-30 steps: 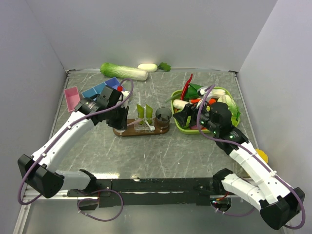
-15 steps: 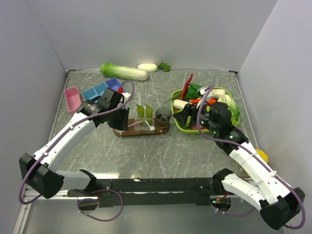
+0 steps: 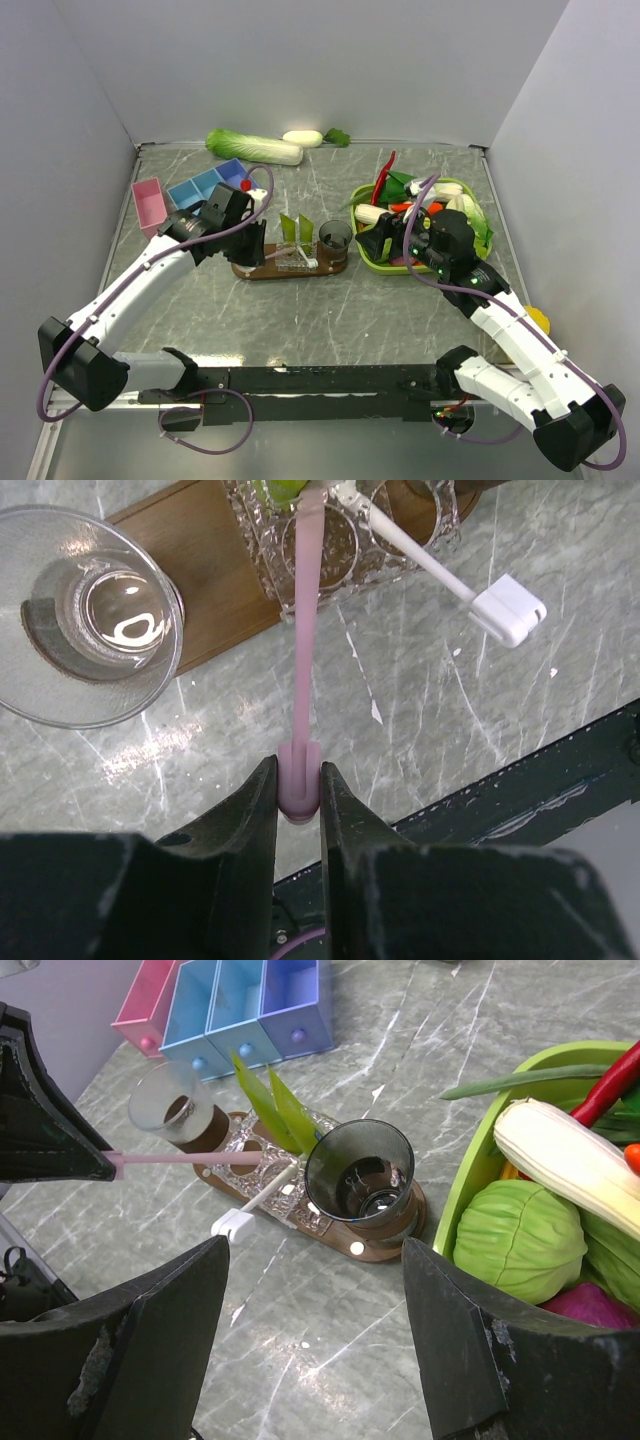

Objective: Prepare toiletry sets of a toothbrush and toothpaste on the tray
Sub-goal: Place the toothbrush in the toothpaste holder.

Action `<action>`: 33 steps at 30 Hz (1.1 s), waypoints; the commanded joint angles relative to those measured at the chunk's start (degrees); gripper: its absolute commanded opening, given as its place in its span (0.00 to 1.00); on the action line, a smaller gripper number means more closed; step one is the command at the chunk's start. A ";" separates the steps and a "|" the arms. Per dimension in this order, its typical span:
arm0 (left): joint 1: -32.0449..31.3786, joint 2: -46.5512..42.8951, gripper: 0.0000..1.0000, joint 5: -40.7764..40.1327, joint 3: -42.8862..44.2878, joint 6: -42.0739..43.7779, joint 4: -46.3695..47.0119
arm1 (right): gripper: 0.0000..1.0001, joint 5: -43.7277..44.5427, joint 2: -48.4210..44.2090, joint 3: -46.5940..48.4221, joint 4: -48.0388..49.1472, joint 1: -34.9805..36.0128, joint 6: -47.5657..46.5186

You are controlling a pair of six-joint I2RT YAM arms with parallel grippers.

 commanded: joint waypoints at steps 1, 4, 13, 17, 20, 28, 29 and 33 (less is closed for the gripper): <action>-0.20 -2.07 0.01 -1.74 -0.59 -1.26 4.30 | 0.77 0.65 -0.30 -0.18 0.81 -0.30 -0.61; -0.11 -2.07 0.01 -1.47 -0.76 -1.53 5.18 | 0.77 0.65 -0.21 -0.09 0.81 -0.30 -0.70; -0.20 -1.28 0.01 -1.12 -2.17 -1.35 6.59 | 0.77 0.56 -0.30 0.17 0.46 -0.30 -0.70; -0.20 -0.49 0.01 -1.65 -2.17 -1.44 6.68 | 0.77 0.47 -0.21 0.26 0.54 -0.30 -0.79; -0.20 -0.22 0.01 -2.44 -1.99 -1.44 6.59 | 0.77 0.38 0.05 0.17 0.63 -0.30 -0.70; -0.20 1.18 0.01 -1.74 -1.64 -1.70 7.20 | 0.77 0.47 0.23 0.17 0.72 -0.30 -0.79; -0.20 1.53 0.01 -1.65 -1.64 -1.70 7.55 | 0.77 0.65 0.23 0.00 0.72 -0.30 -0.87; -0.20 2.24 0.01 -1.38 -1.73 -1.88 7.91 | 0.77 0.82 0.23 0.00 0.55 -0.30 -0.96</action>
